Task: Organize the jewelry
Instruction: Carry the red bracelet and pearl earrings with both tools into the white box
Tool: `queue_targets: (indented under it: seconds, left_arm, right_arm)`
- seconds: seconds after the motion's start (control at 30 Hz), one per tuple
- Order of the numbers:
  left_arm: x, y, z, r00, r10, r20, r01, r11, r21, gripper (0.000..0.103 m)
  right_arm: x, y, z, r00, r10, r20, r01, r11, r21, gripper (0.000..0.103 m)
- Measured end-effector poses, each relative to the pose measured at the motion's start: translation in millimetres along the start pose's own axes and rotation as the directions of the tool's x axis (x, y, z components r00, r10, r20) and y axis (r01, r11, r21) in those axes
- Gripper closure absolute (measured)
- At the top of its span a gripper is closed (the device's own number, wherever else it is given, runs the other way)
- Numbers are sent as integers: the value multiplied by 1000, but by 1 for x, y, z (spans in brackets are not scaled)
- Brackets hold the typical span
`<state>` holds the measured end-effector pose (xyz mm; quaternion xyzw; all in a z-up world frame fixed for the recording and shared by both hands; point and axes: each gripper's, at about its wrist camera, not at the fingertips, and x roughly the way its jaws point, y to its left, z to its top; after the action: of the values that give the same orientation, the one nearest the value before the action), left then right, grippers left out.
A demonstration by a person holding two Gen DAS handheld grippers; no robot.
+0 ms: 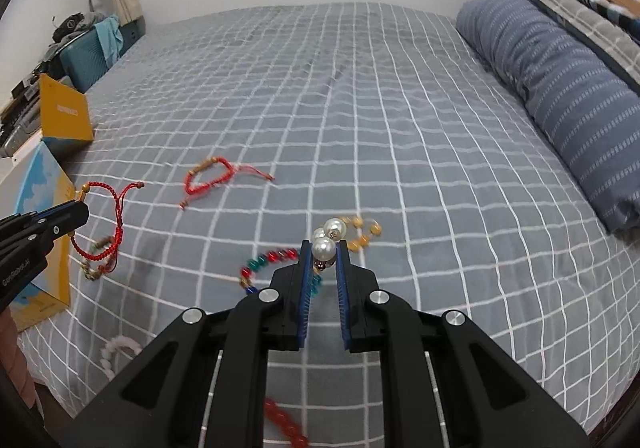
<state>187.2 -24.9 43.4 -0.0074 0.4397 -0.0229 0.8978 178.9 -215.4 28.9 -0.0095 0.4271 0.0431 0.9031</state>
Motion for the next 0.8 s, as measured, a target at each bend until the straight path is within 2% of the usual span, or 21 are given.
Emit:
queue_targets:
  seconds: [0.33,0.6,0.8]
  left_arm:
    - [-40,45,17,999,28,35,-26,997,-72,95]
    - [-79,102,13,992,104,72,-91,983,-158,95]
    - [-103,158,-6,982,175,70,-153,957,-248,95]
  right_arm:
    - [-27,54,35,996,40,78,-34,996,-81,92]
    - [-40,125,56,984,141,105,-121,978,-172,92]
    - [-46,191,59,967,233,100,-204,950,-237,92]
